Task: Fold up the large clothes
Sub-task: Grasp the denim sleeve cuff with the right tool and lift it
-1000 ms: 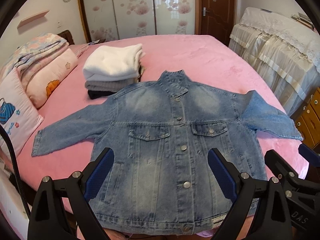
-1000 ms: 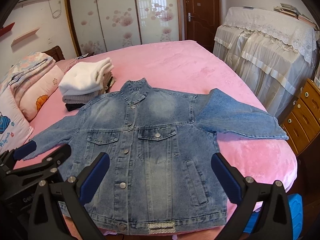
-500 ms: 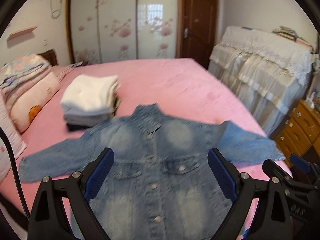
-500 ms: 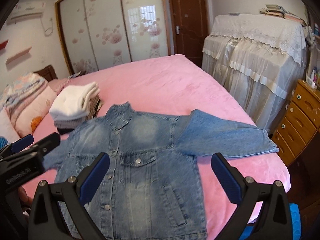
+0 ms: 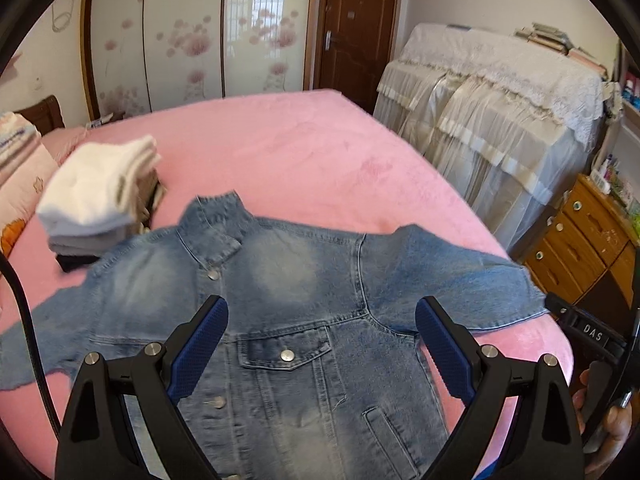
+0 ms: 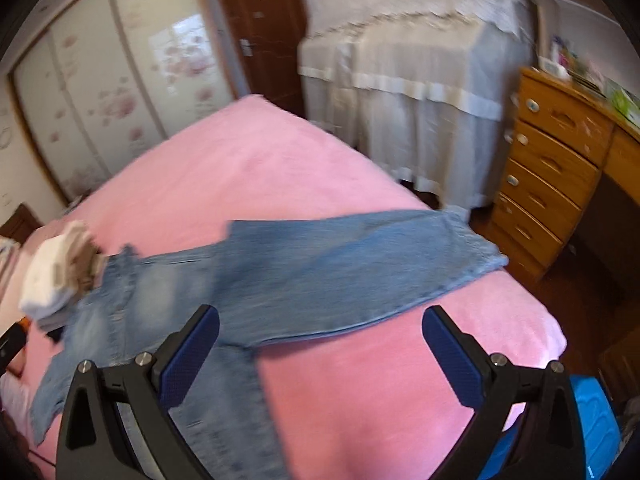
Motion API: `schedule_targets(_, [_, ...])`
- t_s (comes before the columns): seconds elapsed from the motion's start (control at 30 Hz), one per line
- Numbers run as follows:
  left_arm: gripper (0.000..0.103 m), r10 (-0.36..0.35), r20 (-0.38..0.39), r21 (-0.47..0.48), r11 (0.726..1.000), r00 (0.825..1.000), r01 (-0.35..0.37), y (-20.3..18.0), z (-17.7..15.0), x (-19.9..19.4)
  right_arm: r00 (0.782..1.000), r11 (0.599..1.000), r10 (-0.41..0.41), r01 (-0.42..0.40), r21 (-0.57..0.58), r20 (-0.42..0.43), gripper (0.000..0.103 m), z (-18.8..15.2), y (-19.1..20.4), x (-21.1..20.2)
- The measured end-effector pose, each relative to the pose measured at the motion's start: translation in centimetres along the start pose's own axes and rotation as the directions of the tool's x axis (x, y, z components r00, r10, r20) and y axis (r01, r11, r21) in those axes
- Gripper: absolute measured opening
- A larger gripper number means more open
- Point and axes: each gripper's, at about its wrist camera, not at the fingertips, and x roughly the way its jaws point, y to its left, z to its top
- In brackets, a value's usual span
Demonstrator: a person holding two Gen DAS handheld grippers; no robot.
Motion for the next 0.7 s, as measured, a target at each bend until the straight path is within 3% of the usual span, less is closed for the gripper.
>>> schedule_targets(0.07, [0.094,0.017,-0.031,0.014,1.0,0.999,-0.017,-0.9,-0.5,2.4,0.999,0.999,-0.021,0.022,0.035,-0.032,0.102,0.0,-2.1,2.3])
schedule_targets(0.2, [0.094,0.021,-0.098,0.048,0.999,0.995,-0.017,-2.4,-1.9,5.7,0.994,0.989,0.015,0.001,0.149,-0.109,0.101,-0.5,-6.6,7.4])
schedule_targets(0.33, [0.094,0.021,-0.127,0.064,0.998,0.992,-0.013,-3.0,-3.0,7.4,0.984,0.964,0.02,0.028,0.265,-0.178,0.092,-1.4,-9.9,11.7])
schedule_targets(0.43, [0.094,0.027,-0.133,0.076,0.997,0.991,-0.017,-3.3,-3.3,8.0,0.982,0.935,0.048,0.02,0.354,-0.182,0.09,-1.7,-11.6,13.9])
schedule_targets(0.57, [0.094,0.034,-0.123,0.084,0.996,0.992,-0.024,-3.5,-3.3,7.9,0.989,0.929,0.008,0.049,0.367,-0.151,0.088,-1.1,-11.6,14.8])
schedule_targets(0.63, [0.094,0.029,-0.121,0.077,0.997,0.992,-0.019,-3.3,-3.2,7.7,0.986,0.936,-0.033,0.088,0.341,-0.165,0.069,-0.7,-11.1,15.5])
schedule_targets(0.7, [0.094,0.025,-0.124,0.07,0.997,0.992,-0.016,-3.0,-3.2,7.5,0.984,0.944,-0.041,0.095,0.315,-0.173,0.026,0.0,-10.6,16.0])
